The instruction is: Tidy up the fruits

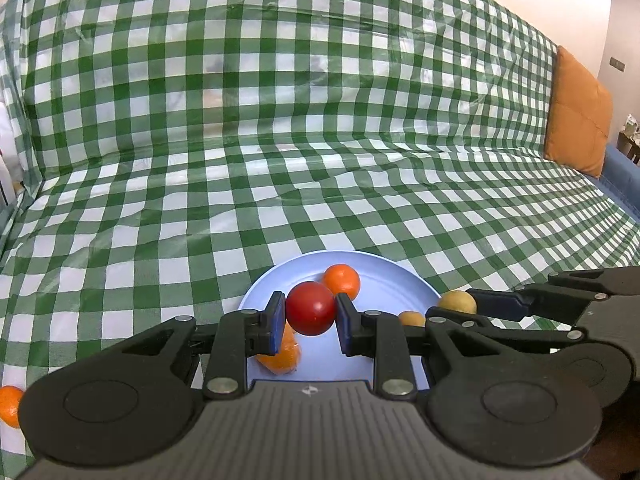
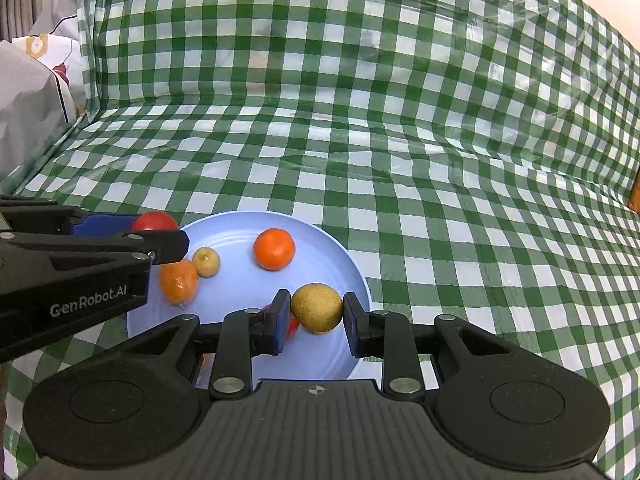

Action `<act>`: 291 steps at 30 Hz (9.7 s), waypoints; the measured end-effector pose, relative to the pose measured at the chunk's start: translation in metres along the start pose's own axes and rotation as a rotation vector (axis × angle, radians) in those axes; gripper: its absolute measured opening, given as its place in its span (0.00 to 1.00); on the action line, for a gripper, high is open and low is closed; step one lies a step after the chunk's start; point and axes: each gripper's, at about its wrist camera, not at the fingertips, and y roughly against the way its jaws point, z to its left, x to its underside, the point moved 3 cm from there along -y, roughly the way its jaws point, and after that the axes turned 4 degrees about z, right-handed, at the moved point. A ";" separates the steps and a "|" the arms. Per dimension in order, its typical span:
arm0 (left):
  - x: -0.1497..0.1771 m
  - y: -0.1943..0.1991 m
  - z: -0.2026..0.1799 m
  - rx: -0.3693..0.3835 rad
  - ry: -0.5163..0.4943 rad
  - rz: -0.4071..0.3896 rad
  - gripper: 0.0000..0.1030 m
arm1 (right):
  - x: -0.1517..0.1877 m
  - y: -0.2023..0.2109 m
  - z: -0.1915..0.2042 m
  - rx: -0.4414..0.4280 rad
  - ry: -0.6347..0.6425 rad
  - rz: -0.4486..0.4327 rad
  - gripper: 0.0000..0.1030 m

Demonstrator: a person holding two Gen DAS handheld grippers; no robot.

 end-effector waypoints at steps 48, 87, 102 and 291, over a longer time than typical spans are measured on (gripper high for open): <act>0.000 0.001 -0.008 0.011 -0.005 -0.013 0.28 | 0.000 -0.002 0.009 -0.007 0.012 0.006 0.29; 0.022 0.099 0.130 -0.199 -0.002 -0.082 0.29 | -0.019 0.033 0.049 -0.126 -0.191 -0.188 0.35; 0.082 0.063 0.225 -0.097 0.313 0.086 0.44 | -0.024 0.009 0.161 -0.350 0.059 -0.077 0.34; 0.055 0.075 0.008 -0.098 0.072 0.087 1.00 | 0.042 0.068 -0.050 0.076 -0.154 -0.033 0.99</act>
